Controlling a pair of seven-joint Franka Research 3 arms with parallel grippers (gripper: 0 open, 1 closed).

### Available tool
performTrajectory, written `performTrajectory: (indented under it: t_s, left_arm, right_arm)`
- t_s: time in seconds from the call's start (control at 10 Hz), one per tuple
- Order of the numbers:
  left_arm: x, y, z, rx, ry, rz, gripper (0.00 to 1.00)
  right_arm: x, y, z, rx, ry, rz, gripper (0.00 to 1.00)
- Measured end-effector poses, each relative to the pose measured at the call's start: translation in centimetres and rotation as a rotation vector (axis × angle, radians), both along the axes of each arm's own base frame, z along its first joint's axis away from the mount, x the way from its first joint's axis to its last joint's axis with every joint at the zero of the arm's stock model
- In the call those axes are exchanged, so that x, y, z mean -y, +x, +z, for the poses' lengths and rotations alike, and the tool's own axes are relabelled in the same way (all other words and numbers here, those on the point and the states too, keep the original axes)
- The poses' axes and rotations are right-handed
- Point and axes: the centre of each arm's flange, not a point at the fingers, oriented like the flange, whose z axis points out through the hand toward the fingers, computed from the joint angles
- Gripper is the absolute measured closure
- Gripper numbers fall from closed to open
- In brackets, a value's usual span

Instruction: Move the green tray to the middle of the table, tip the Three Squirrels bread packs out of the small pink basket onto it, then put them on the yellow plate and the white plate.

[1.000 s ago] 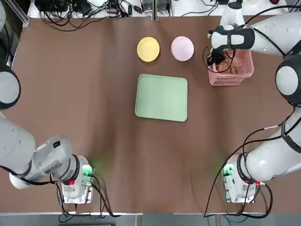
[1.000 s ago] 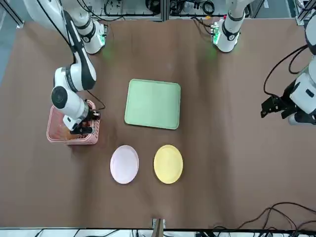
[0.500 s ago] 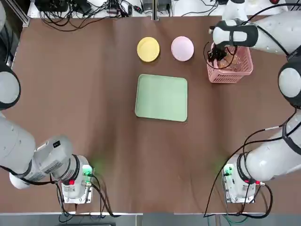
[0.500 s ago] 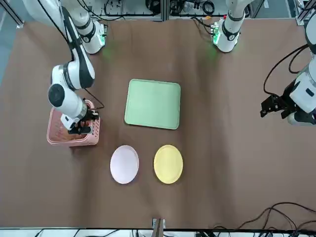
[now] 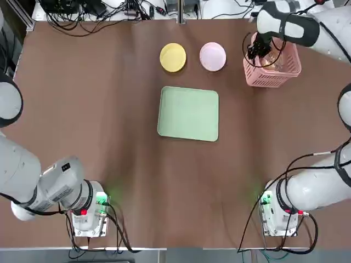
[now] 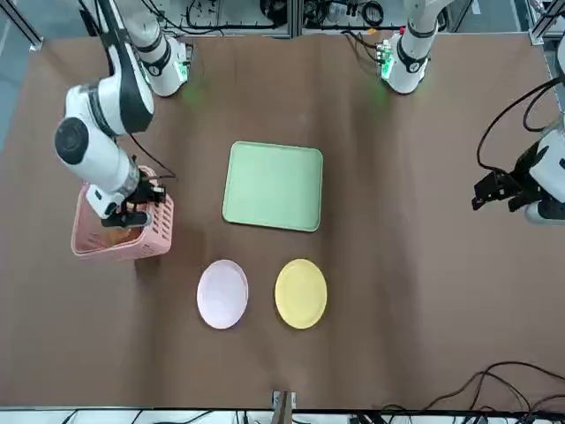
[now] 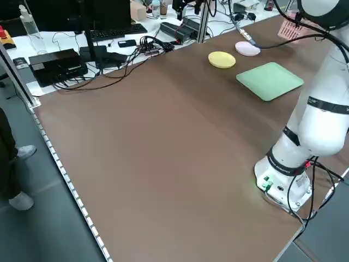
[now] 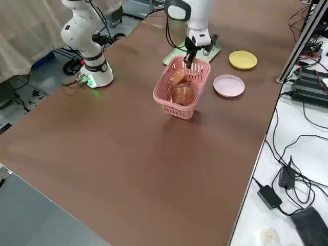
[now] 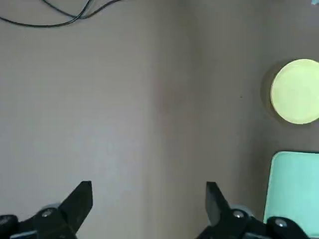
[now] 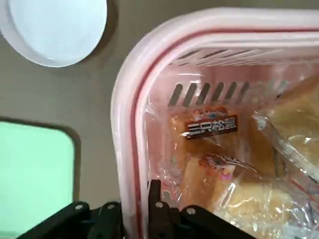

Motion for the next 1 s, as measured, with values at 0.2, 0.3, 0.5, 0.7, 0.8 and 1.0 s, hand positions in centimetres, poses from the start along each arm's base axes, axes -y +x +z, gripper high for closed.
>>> performTrajectory:
  t_s: [0.2, 0.3, 0.5, 0.7, 0.8, 1.0]
  left_arm:
    - [0.0, 0.0, 0.0, 0.000, -0.003, 0.000, 0.00]
    - [0.0, 0.0, 0.0, 0.000, -0.003, 0.000, 0.00]
    - [0.1, 0.0, 0.0, 0.000, -0.003, -0.001, 0.00]
    - [0.1, 0.0, 0.0, 0.000, -0.003, -0.001, 0.00]
    - [0.1, 0.0, 0.0, 0.000, -0.003, -0.001, 0.00]
    - [0.1, 0.0, 0.0, 0.000, -0.003, -0.002, 0.00]
  right_arm:
    - [-3.2, -1.3, 3.3, -0.022, 0.093, 0.004, 0.93]
    - [-5.5, -2.2, 4.7, -0.019, 0.156, 0.002, 0.93]
    - [-10.3, -4.0, 6.6, -0.047, 0.327, -0.030, 0.93]
    - [-15.1, -5.3, 7.6, -0.035, 0.469, -0.044, 0.93]
    - [-17.2, -5.9, 8.0, -0.020, 0.528, -0.055, 0.93]
    - [-20.6, -7.0, 8.2, -0.010, 0.628, -0.088, 0.93]
